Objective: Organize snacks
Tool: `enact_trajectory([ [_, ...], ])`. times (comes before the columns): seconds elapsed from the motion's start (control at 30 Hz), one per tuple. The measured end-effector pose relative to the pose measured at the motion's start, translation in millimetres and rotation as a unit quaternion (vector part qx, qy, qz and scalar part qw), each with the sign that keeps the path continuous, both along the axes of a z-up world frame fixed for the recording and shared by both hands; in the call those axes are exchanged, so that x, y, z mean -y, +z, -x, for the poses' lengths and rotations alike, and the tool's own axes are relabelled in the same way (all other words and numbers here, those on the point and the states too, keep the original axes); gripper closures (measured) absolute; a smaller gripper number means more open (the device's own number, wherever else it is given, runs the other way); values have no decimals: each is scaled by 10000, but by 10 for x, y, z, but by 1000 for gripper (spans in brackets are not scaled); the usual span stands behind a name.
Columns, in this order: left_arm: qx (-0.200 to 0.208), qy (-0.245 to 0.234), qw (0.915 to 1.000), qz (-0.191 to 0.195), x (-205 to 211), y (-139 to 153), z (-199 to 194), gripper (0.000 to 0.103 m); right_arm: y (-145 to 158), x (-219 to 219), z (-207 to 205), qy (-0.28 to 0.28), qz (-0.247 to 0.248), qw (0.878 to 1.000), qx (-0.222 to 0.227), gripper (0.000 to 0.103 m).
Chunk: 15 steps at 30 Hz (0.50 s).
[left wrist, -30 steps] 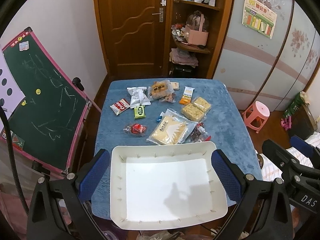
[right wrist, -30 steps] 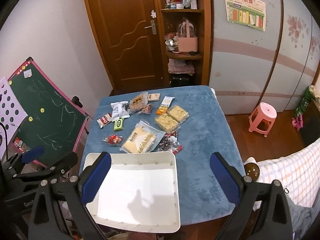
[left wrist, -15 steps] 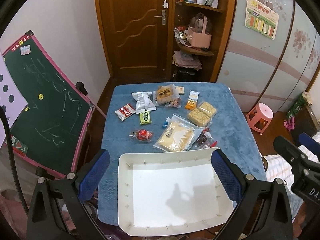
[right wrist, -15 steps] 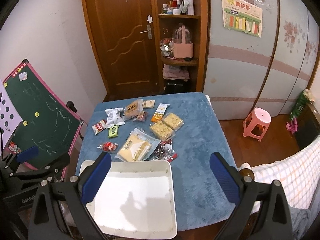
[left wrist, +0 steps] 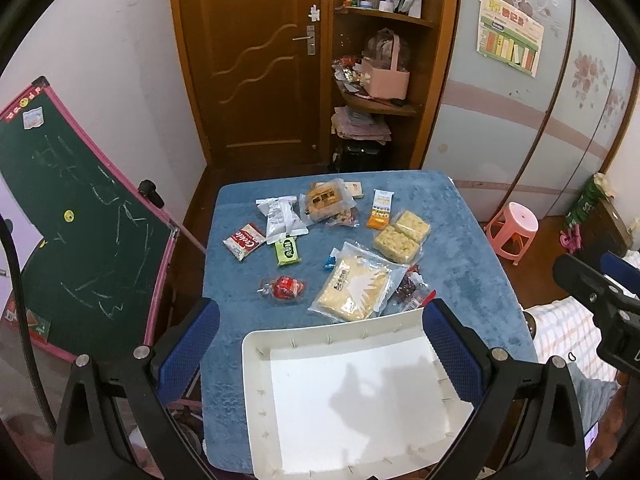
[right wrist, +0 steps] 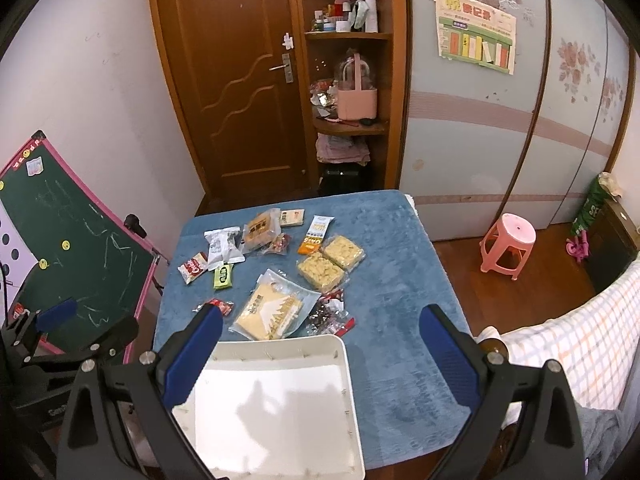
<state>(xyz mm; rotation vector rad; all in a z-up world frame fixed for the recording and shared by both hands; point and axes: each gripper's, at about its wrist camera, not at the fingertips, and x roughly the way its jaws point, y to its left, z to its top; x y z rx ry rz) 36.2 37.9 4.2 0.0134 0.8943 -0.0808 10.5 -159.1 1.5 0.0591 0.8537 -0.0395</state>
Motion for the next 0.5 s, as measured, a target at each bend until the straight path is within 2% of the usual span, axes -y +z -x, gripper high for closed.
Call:
enact_trajectory([
  [0.5,-159,-154,9996,189,-104,-92,-147,2,-19,-170,-40,-84,127,9999,-78,3],
])
